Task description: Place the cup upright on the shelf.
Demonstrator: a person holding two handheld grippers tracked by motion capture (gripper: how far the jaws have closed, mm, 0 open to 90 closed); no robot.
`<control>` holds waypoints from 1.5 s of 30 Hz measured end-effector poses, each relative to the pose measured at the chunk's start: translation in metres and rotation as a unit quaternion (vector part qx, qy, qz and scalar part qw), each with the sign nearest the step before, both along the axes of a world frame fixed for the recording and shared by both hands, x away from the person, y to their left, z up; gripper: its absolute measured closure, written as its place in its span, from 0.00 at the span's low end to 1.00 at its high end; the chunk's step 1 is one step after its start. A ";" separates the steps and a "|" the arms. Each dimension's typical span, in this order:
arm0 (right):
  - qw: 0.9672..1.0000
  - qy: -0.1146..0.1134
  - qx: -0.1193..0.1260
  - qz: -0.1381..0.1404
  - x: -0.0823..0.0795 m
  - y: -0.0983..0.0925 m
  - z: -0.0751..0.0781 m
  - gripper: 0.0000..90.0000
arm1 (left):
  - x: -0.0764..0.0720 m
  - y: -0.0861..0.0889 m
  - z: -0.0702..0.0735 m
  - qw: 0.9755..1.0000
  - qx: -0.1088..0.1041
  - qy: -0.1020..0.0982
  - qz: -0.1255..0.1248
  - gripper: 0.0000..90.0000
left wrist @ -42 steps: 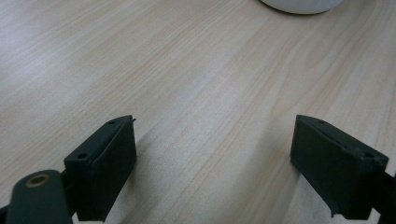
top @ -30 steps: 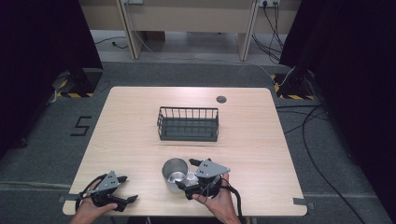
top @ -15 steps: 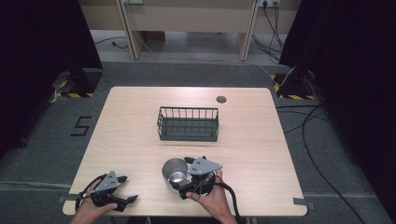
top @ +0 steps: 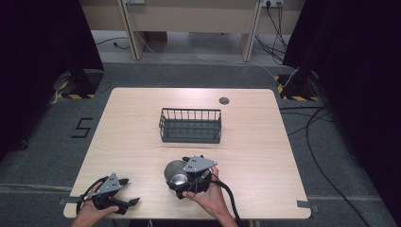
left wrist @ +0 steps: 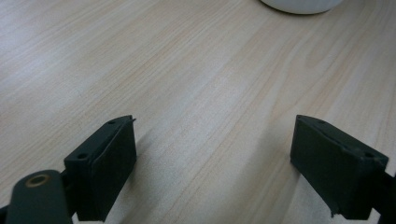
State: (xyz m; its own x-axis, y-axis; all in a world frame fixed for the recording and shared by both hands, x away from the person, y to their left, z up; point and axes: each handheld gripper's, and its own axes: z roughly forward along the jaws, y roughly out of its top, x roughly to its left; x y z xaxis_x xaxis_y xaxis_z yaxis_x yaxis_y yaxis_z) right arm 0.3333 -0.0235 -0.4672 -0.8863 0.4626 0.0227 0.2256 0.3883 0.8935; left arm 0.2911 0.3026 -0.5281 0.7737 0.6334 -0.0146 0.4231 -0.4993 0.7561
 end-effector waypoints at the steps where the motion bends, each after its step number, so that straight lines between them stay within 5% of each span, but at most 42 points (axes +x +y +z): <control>1: 1.000 0.001 -0.001 0.001 0.001 0.001 -0.001 0.05 | 0.000 0.000 0.000 1.000 0.000 0.000 0.000 0.15; 19: 1.000 0.011 -0.005 0.002 0.004 0.006 -0.004 0.06 | 0.000 0.000 0.000 1.000 0.000 0.000 0.000 0.15; 28: 1.000 -0.015 -0.017 -0.014 0.000 0.008 -0.001 0.07 | 0.000 0.000 0.000 1.000 0.000 0.000 -0.001 0.15; 33: 1.000 -0.011 0.003 -0.016 0.002 0.003 0.005 0.07 | 0.000 0.000 0.000 1.000 0.000 0.000 -0.001 0.15; 45: 0.999 -0.003 0.006 -0.034 0.014 -0.010 0.014 0.07 | 0.000 0.000 0.000 1.000 0.000 0.000 0.000 0.15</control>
